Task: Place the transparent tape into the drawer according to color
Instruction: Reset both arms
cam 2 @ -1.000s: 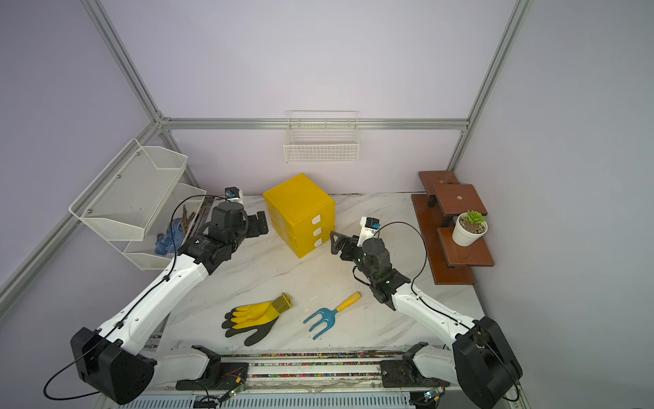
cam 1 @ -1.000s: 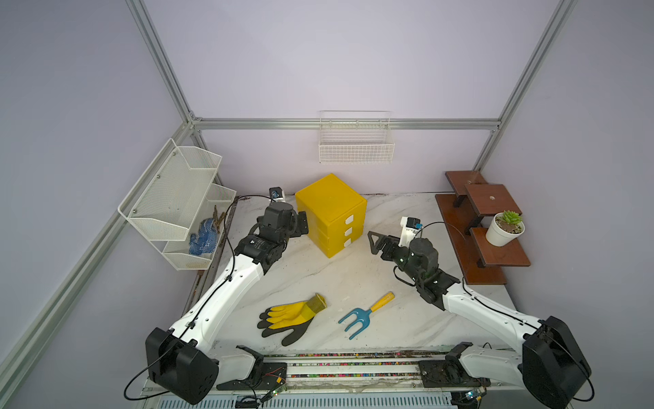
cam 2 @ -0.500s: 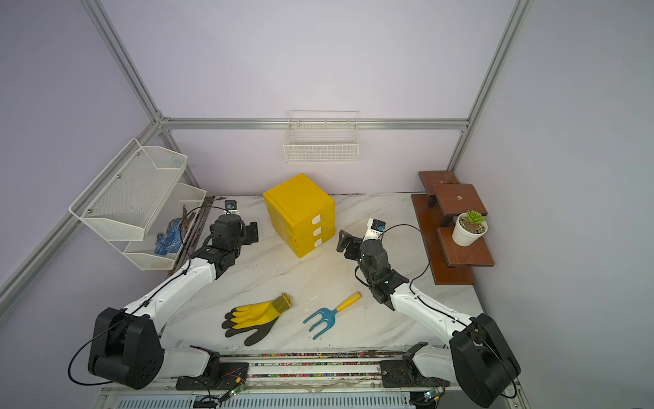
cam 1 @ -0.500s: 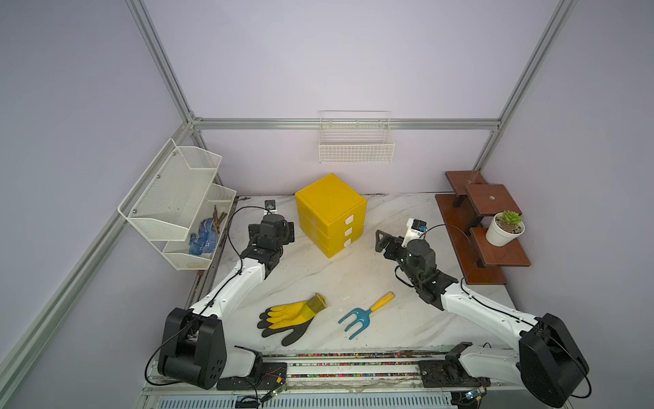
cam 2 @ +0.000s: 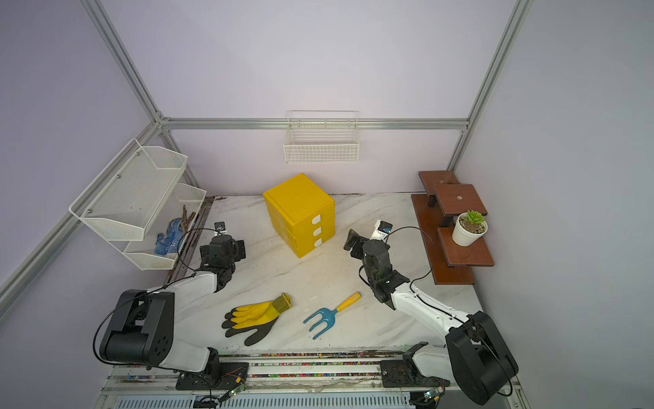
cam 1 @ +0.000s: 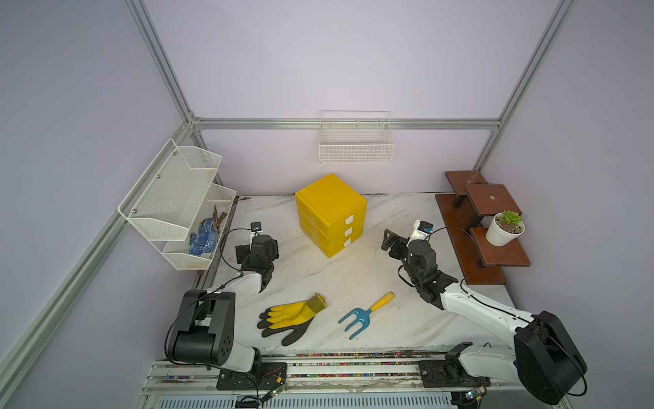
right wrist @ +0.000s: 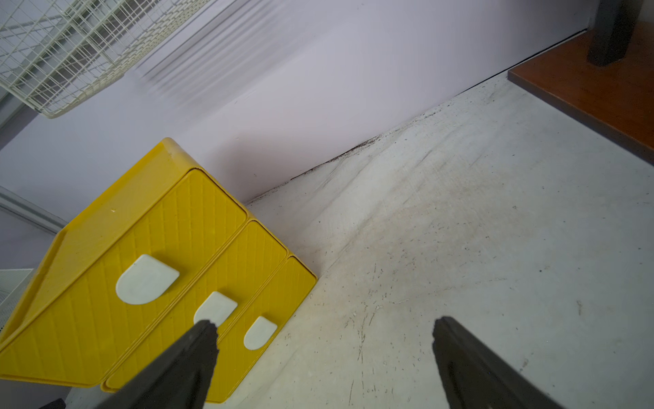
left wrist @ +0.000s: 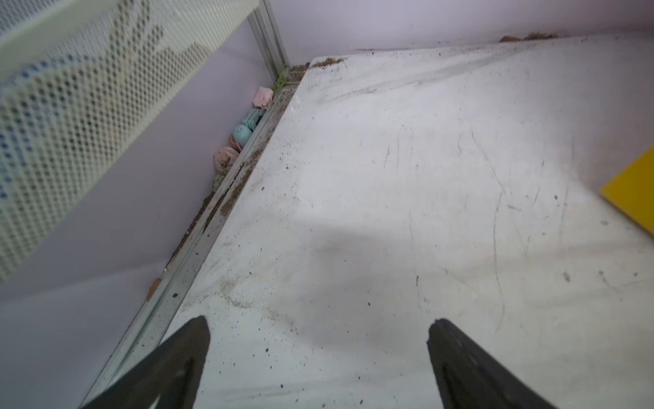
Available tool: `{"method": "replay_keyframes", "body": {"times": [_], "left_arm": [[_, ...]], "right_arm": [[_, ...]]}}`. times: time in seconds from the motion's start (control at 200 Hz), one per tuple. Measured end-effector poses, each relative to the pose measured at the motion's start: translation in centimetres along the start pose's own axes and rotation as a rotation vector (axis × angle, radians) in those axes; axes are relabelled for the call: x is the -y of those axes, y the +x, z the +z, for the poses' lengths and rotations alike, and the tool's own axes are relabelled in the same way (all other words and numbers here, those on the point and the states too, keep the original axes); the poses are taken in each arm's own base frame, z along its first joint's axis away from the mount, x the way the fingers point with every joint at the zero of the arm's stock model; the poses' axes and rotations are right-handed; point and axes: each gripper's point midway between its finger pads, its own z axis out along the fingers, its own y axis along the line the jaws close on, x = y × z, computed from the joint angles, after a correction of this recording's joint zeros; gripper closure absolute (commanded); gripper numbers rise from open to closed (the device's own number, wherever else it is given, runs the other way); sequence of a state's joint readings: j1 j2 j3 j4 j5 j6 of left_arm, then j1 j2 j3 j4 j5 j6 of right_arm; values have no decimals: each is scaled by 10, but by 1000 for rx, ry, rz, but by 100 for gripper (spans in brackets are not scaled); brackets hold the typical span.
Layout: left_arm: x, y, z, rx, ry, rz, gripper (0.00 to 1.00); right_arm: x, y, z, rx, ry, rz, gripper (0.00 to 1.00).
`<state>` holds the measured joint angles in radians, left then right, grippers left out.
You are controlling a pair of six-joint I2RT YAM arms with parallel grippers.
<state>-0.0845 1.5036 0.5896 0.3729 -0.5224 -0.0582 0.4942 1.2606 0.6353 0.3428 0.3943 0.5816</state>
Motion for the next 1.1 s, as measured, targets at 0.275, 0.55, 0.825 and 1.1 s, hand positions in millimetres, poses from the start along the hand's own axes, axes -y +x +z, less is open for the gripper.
{"method": "replay_keyframes", "body": {"times": [0.275, 0.55, 0.825, 1.1], "left_arm": [[6, 19, -8, 117, 71, -36, 0], [17, 19, -12, 192, 149, -41, 0], [17, 12, -11, 209, 158, -51, 0], [17, 12, -11, 209, 160, -51, 0]], "right_arm": [[3, 1, 0, 5, 11, -2, 0], [11, -1, 0, 20, 54, 4, 0], [15, -14, 1, 67, 77, -160, 0], [91, -28, -12, 180, 291, -417, 0]]}}
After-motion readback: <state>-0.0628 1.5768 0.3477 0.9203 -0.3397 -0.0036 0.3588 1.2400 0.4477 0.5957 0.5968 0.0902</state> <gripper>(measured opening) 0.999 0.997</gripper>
